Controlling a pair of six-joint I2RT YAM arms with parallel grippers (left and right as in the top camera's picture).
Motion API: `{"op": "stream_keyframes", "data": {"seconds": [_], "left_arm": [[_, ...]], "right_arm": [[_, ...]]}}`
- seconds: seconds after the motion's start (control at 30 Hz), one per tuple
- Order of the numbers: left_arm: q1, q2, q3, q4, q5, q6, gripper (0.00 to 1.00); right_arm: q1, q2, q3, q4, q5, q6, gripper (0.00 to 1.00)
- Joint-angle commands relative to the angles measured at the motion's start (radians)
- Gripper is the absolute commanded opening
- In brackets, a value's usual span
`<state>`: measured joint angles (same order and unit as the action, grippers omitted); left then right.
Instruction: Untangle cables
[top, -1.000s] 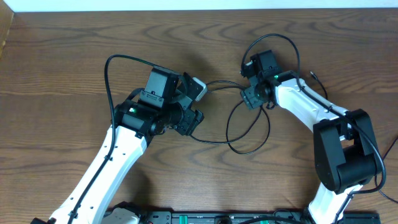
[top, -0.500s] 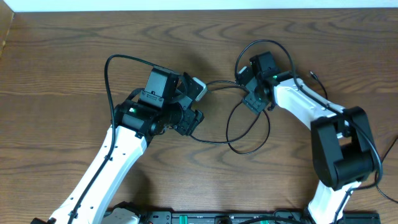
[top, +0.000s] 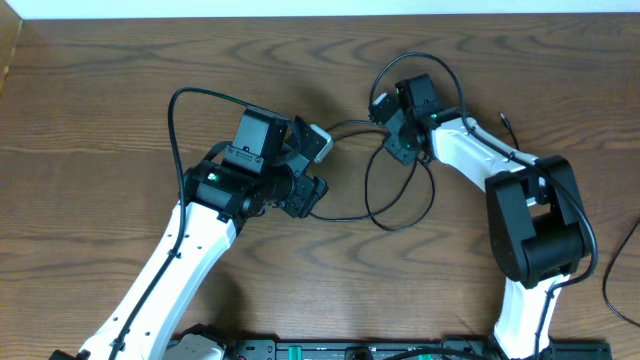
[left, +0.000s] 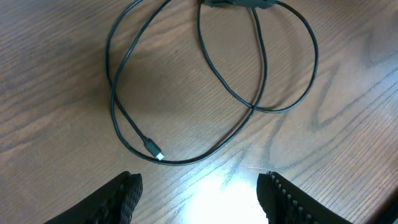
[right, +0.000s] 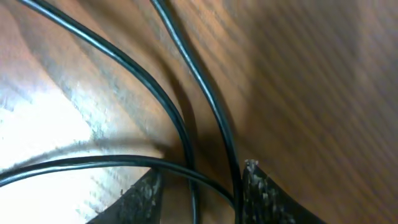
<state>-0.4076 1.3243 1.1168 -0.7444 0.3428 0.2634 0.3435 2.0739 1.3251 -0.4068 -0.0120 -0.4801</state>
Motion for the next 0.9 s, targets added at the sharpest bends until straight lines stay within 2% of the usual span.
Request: {"op": "stream_keyframes", "data": {"seconds": [0.0,0.1,0.2,0.27,0.37,0.5,0.67,0.87], "left_arm": [[0.002,0.003,0.001,-0.003,0.017,0.009,0.65],[0.002,0.003,0.001,-0.003,0.017,0.009,0.65],[0.002,0.003,0.001,-0.003,0.017,0.009,0.64],[0.002,0.003,0.001,-0.003,0.017,0.009,0.65],[0.002,0.003,0.001,-0.003,0.017,0.009,0.65],[0.002,0.003,0.001,-0.003,0.017,0.009,0.65],[0.002,0.003,0.001,-0.003,0.017,0.009,0.64],[0.002,0.003,0.001,-0.003,0.016,0.009,0.64]], "right_arm": [[0.003,0.151,-0.078,-0.041,0.012,-0.014,0.37],[0.002,0.152,-0.078,-0.008,0.006,0.032,0.37],[0.002,0.152,-0.078,0.042,0.005,0.122,0.19],[0.002,0.152,-0.078,0.061,0.005,0.159,0.14],[0.003,0.152,-0.078,0.082,0.000,0.193,0.01],[0.002,0.152,-0.078,0.082,-0.002,0.229,0.01],[0.002,0.134,-0.075,0.087,-0.002,0.377,0.01],[0.002,-0.002,-0.075,0.086,-0.033,0.458,0.01]]}}
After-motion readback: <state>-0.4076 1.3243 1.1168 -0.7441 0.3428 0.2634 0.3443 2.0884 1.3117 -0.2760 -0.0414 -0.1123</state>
